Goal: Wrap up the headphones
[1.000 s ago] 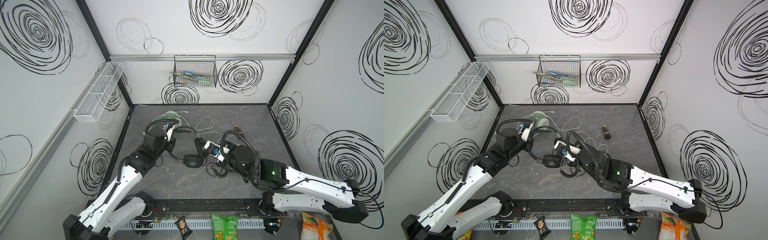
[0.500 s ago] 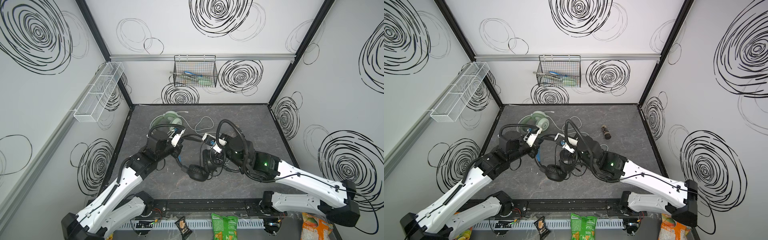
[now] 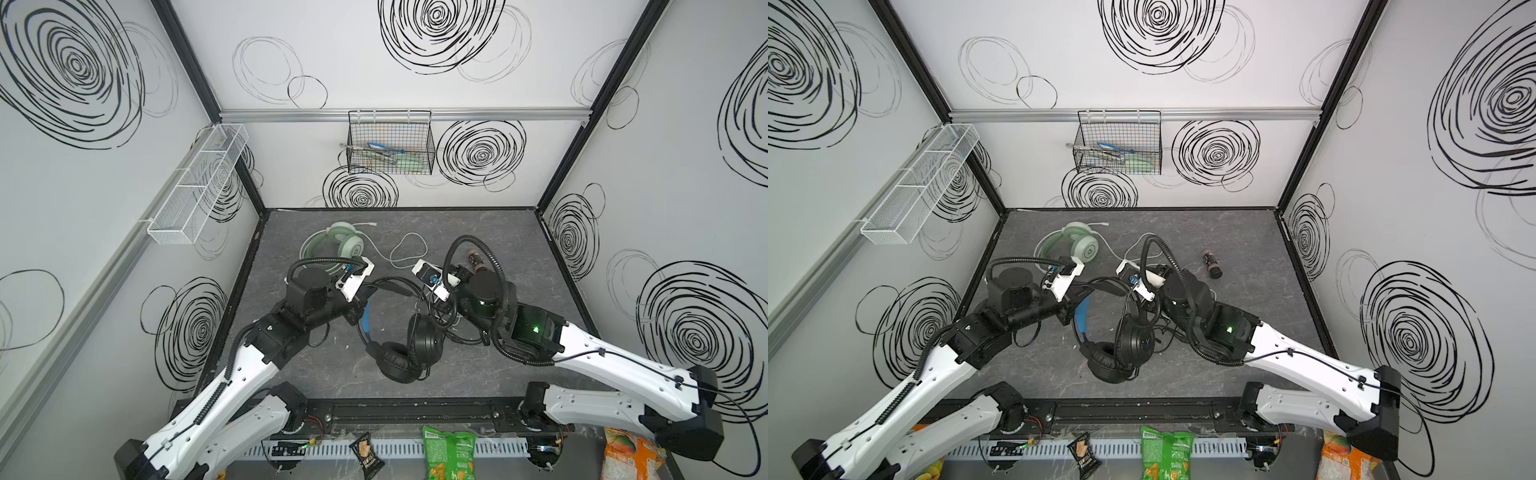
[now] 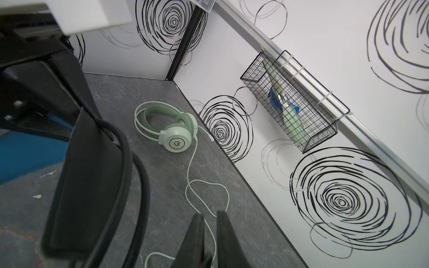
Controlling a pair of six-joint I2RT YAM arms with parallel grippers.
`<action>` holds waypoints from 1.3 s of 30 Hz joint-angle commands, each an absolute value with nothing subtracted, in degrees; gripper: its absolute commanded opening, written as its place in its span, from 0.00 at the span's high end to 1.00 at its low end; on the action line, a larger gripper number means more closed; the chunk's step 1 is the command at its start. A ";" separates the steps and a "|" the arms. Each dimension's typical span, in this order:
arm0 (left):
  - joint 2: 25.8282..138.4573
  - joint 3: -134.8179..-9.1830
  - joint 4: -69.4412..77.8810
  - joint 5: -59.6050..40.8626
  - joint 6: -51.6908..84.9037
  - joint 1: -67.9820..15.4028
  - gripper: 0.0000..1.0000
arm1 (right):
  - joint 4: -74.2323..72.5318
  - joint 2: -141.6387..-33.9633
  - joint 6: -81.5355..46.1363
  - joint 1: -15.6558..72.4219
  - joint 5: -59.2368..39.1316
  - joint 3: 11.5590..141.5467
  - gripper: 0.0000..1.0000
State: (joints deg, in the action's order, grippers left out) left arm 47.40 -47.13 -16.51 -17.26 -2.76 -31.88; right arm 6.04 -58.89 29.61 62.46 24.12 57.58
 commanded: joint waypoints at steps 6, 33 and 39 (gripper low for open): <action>44.58 -47.29 -4.94 -27.46 7.14 -31.75 1.00 | -0.61 -55.72 27.51 59.64 18.99 55.75 0.75; 42.90 -50.69 7.68 -32.15 23.66 -29.99 1.00 | -19.29 -52.00 14.84 53.18 3.83 40.08 0.56; 42.26 -52.23 8.90 -30.71 26.83 -28.09 1.00 | -24.34 -53.94 11.05 53.13 1.44 37.08 0.56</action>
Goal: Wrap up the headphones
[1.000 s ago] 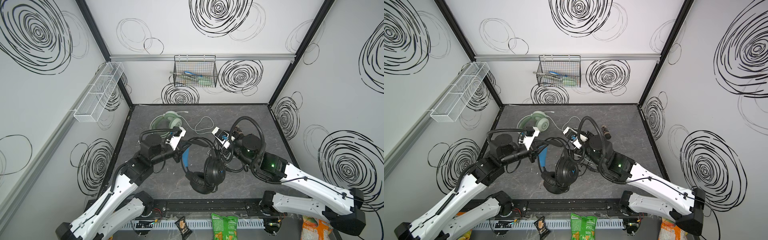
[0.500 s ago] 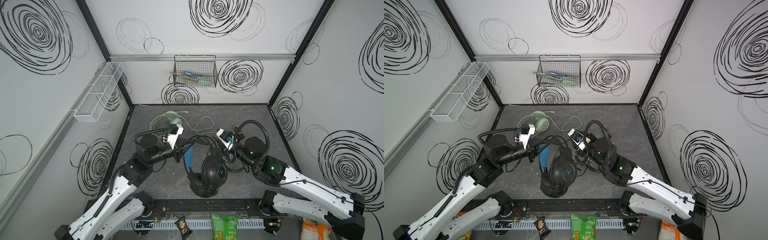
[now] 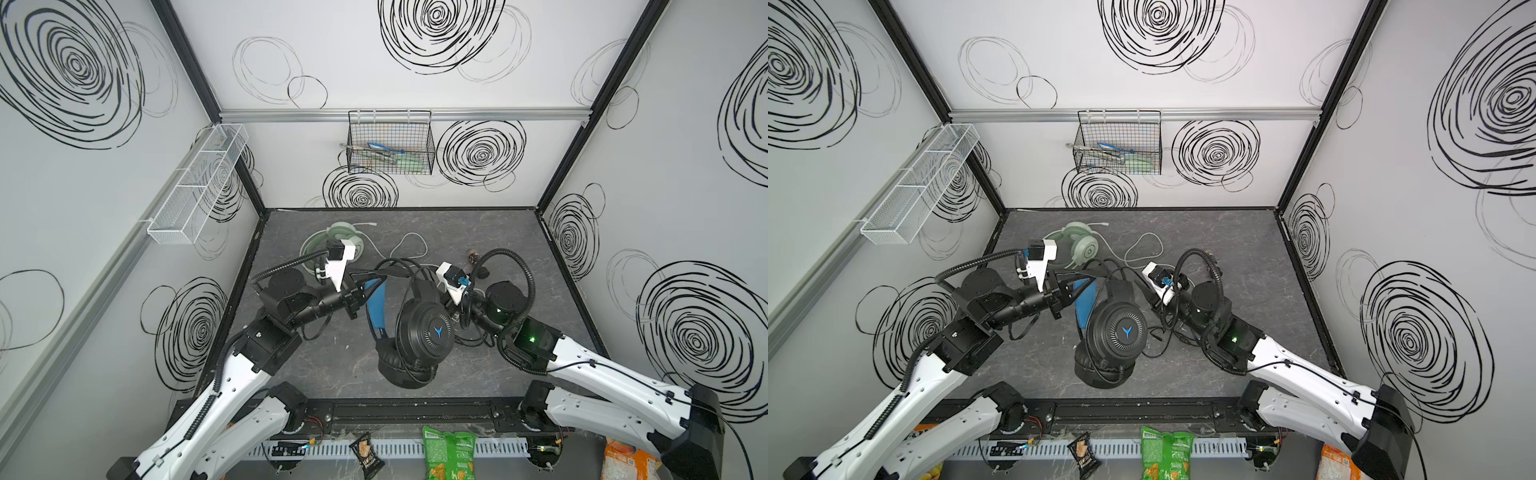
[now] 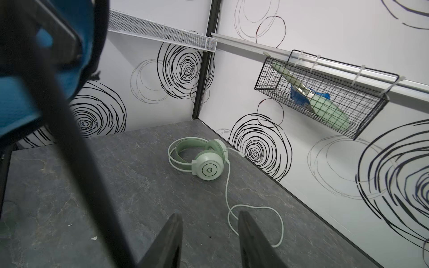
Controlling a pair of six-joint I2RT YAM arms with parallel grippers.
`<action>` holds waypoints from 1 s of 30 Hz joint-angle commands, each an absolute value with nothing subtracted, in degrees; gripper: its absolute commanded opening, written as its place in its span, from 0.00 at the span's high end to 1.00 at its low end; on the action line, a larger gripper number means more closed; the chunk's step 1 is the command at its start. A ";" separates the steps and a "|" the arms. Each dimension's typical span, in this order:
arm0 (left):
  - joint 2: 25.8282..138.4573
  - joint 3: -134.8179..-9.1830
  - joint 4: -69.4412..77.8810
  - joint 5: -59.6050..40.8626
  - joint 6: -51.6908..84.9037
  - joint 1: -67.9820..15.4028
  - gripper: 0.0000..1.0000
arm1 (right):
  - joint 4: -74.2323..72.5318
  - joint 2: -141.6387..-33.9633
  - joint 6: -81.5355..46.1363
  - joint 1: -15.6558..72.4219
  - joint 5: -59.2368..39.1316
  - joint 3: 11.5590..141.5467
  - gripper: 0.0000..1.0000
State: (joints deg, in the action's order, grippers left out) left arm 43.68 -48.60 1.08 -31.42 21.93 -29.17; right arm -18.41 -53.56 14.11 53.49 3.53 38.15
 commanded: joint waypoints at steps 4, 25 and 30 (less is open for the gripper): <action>42.19 -53.48 9.18 -28.98 28.62 -26.92 1.00 | -26.42 -55.29 8.98 52.98 0.73 35.62 0.58; 43.77 -53.22 15.31 -23.52 36.86 -25.57 1.00 | -30.81 -58.33 0.57 52.95 -0.67 30.21 0.69; 43.90 -52.74 15.22 -22.34 37.44 -25.72 1.00 | -32.34 -60.41 0.27 52.91 -1.93 30.21 0.62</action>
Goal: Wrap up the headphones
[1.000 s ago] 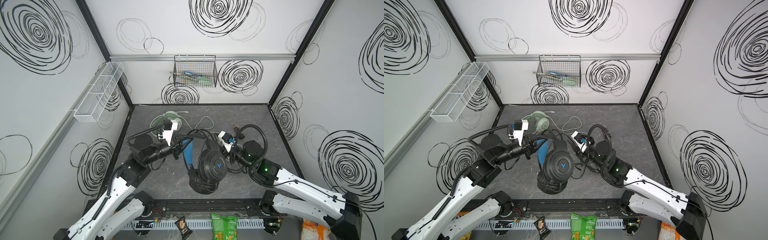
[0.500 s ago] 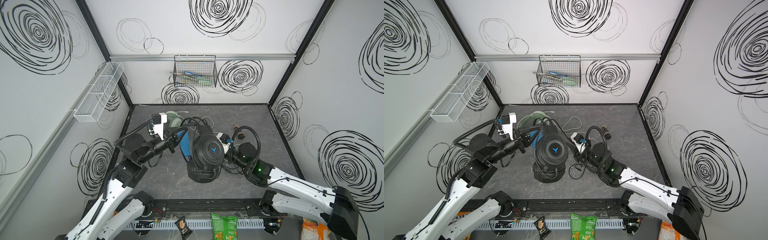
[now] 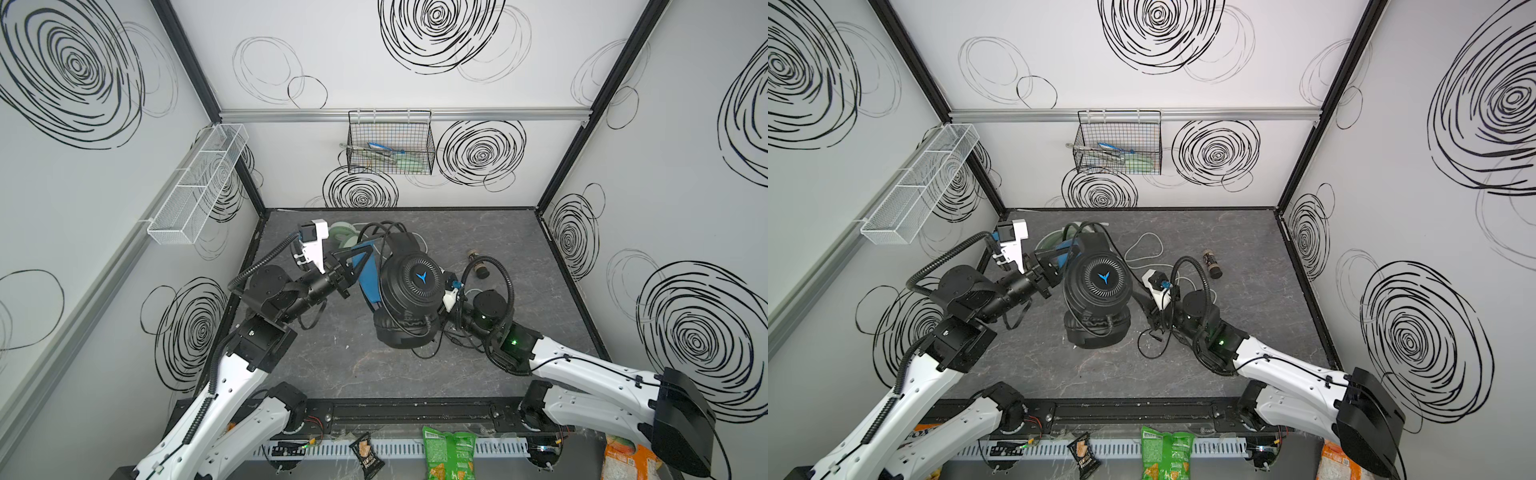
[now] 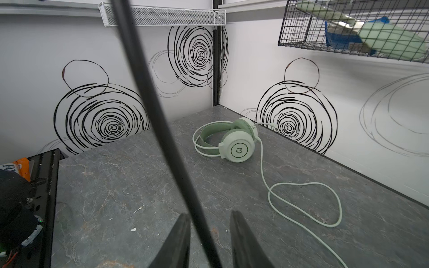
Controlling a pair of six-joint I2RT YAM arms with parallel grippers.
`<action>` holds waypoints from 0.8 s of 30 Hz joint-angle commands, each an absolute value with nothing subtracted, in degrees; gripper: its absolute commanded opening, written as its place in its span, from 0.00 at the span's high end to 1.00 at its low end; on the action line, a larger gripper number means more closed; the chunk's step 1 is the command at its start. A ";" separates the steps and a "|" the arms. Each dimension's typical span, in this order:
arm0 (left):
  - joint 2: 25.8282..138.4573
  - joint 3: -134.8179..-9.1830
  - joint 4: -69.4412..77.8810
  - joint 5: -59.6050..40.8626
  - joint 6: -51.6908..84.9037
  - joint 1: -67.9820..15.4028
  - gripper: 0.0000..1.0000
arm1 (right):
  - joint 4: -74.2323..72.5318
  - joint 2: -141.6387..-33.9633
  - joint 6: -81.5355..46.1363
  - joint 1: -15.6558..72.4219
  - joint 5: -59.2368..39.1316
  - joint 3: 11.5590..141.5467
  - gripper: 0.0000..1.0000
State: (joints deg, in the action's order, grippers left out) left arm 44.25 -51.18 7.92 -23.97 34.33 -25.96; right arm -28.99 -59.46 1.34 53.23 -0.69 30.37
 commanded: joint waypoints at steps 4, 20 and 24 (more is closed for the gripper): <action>44.16 -53.16 15.12 -21.72 37.54 -25.88 1.00 | -32.52 -62.43 -0.33 52.91 -2.37 30.93 0.55; 43.77 -54.41 13.39 -17.96 37.35 -26.03 1.00 | -35.07 -65.37 -1.66 52.82 -3.86 31.11 0.77; 43.66 -54.67 12.94 -15.95 37.73 -25.98 1.00 | -34.91 -65.62 -1.93 52.77 -3.97 31.07 0.88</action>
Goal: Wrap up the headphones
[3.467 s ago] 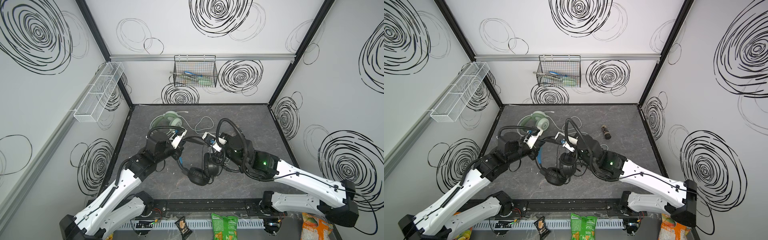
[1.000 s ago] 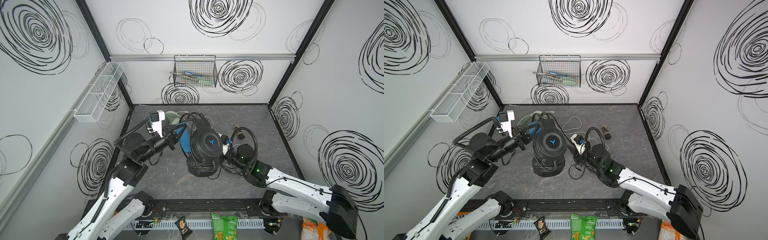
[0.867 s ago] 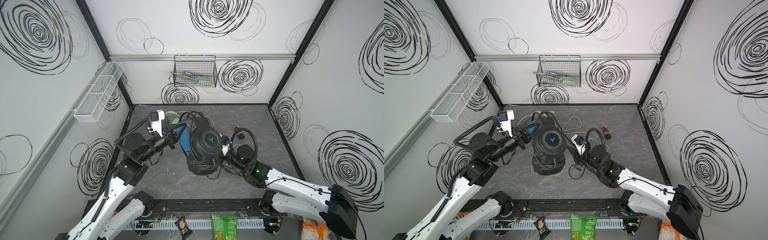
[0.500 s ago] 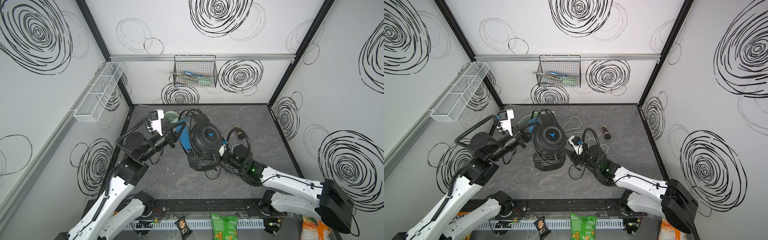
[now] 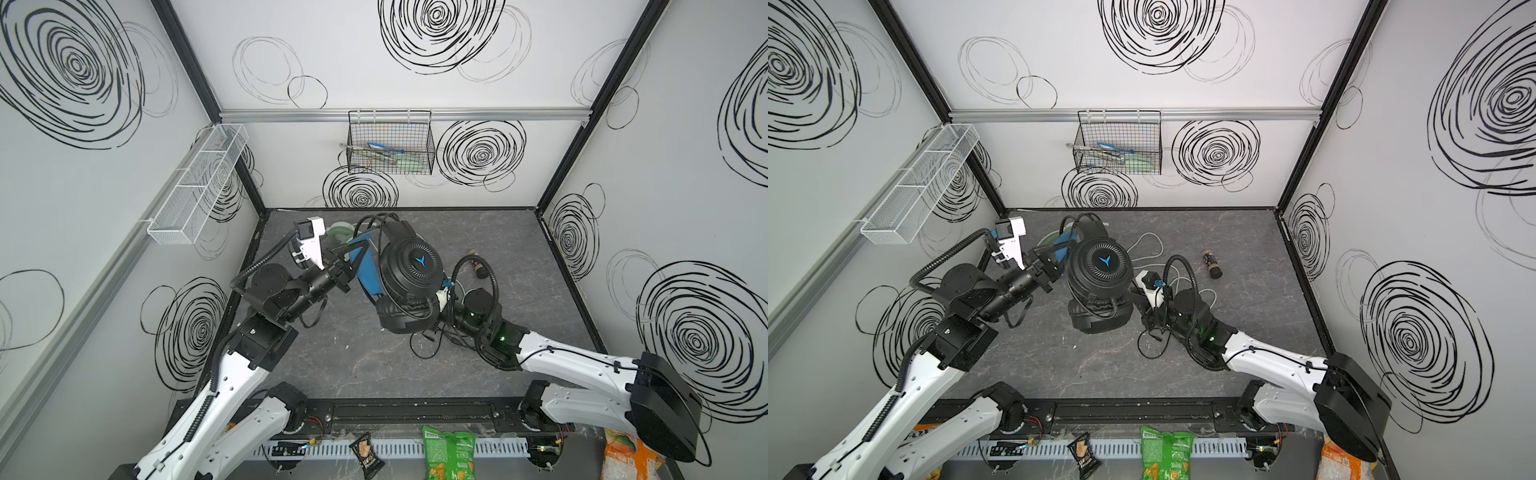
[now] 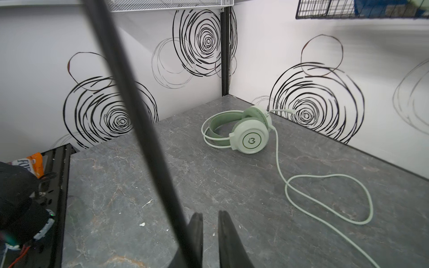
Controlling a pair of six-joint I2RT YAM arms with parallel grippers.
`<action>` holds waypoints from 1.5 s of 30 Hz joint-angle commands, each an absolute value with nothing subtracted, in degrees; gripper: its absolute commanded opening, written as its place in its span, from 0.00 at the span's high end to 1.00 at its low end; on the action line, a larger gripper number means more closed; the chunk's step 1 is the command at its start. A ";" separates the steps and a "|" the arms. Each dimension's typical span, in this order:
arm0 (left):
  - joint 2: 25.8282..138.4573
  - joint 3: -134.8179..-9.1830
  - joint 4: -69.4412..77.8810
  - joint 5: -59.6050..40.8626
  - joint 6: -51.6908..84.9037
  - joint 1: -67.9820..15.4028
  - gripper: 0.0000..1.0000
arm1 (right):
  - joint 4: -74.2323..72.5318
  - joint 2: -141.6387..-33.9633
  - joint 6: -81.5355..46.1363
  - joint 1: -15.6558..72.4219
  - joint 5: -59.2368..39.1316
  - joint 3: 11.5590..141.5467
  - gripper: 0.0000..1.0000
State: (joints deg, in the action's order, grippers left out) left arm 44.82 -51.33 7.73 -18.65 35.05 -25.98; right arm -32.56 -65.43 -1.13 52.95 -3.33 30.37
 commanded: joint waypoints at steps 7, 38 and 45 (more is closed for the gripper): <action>43.06 -54.50 12.39 -8.99 38.80 -25.77 1.00 | -33.93 -65.49 -4.42 52.91 -4.94 30.79 1.00; 46.29 -56.69 8.00 16.41 35.64 -25.58 1.00 | -37.51 -66.35 -8.74 64.02 3.68 27.34 1.00; 48.10 -55.82 8.71 21.28 36.66 -25.59 1.00 | -37.09 -66.67 -8.96 64.86 4.94 27.51 1.00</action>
State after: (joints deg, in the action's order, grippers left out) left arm 48.31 -53.15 -0.40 15.92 33.65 -25.98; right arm -36.86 -66.19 -7.77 64.18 3.90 28.32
